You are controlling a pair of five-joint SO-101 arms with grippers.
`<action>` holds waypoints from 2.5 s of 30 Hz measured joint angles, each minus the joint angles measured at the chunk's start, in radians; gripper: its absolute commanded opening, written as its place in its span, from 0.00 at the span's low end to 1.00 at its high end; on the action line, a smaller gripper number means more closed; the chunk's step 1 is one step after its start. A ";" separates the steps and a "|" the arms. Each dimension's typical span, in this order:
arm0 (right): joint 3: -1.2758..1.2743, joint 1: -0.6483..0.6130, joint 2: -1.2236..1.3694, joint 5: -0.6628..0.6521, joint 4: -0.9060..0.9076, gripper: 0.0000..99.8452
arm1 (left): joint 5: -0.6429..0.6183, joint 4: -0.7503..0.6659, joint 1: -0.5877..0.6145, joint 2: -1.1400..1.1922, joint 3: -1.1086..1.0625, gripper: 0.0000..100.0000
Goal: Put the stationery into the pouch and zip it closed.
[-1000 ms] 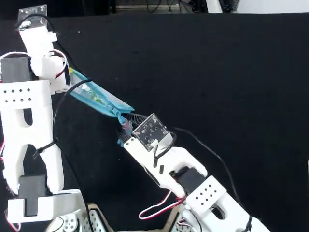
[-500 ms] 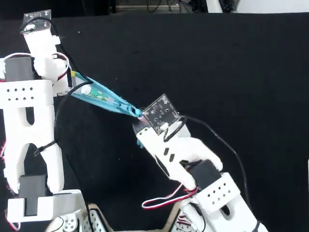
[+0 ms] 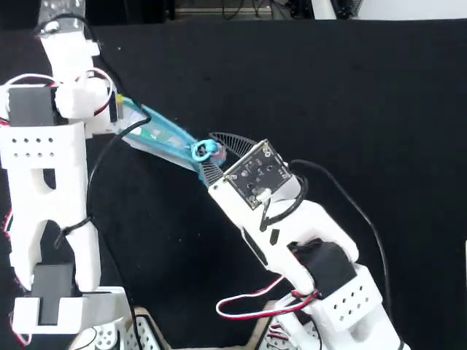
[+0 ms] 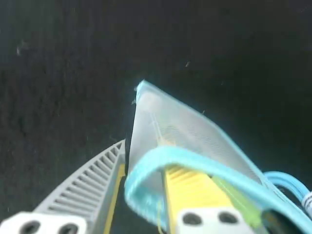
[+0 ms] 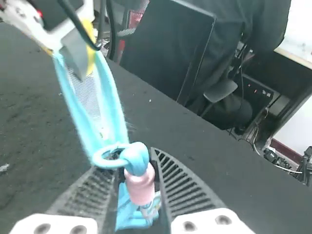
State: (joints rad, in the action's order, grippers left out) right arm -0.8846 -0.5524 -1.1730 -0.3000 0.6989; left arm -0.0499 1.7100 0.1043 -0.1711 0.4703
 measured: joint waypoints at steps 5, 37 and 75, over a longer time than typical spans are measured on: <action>0.086 0.000 0.003 0.000 0.012 0.01 | -0.002 0.000 0.000 -0.002 0.106 0.12; 0.448 -0.035 0.313 -0.002 0.249 0.01 | 0.176 -0.164 -0.003 -0.462 -0.637 0.12; 0.265 -0.192 0.313 -0.270 0.018 0.01 | -0.008 -0.891 -0.015 -0.735 -1.211 0.12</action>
State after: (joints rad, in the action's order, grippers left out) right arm -0.6191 -0.7442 -0.8600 -0.5700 0.7173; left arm -0.0575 0.8186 0.0890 -0.9060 -0.7403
